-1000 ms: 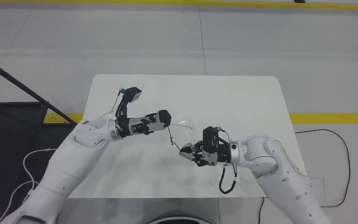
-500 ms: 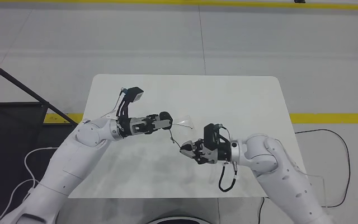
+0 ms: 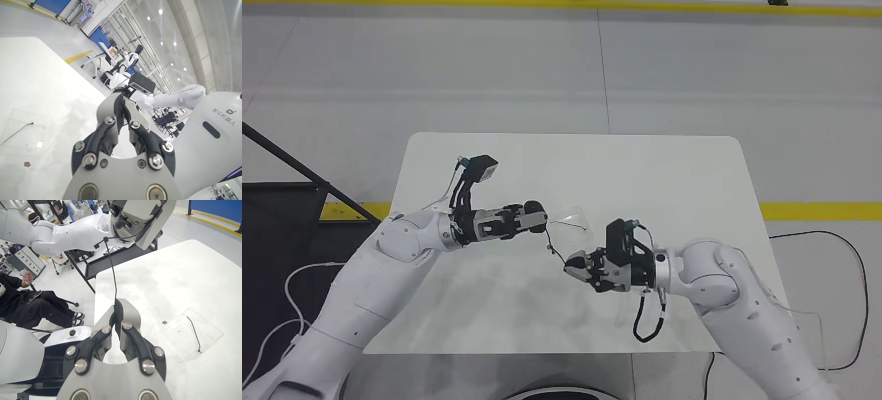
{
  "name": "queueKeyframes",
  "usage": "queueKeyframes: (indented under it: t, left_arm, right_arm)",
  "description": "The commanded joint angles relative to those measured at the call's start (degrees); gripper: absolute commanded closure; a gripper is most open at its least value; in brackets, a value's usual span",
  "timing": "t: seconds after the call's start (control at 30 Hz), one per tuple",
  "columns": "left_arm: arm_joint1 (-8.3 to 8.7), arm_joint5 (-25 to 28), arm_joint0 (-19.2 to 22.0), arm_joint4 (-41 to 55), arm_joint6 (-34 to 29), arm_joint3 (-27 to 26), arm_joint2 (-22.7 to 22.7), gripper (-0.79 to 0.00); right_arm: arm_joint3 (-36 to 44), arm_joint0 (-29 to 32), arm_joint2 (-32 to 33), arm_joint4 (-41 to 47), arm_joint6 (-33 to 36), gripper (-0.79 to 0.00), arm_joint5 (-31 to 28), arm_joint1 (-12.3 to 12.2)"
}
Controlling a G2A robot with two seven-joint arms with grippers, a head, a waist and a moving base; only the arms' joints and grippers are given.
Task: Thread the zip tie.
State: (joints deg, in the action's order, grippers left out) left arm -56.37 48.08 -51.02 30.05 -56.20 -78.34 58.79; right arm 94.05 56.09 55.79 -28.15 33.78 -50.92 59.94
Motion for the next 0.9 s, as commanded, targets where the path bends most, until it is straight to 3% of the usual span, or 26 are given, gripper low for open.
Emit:
queueKeyframes:
  t: [0.0,0.87]
  left_arm:
    - [0.06,0.1,0.0,0.0,0.1,0.0,-0.1,0.000]
    - [1.44,1.7,-0.8,2.8,1.7,-0.5,1.6,0.000]
  right_arm:
    - [0.0,-0.1,0.0,0.1,0.0,0.000,0.1,0.0]
    - [1.8,2.3,1.9,0.6,-0.1,0.000,-4.1,-1.3]
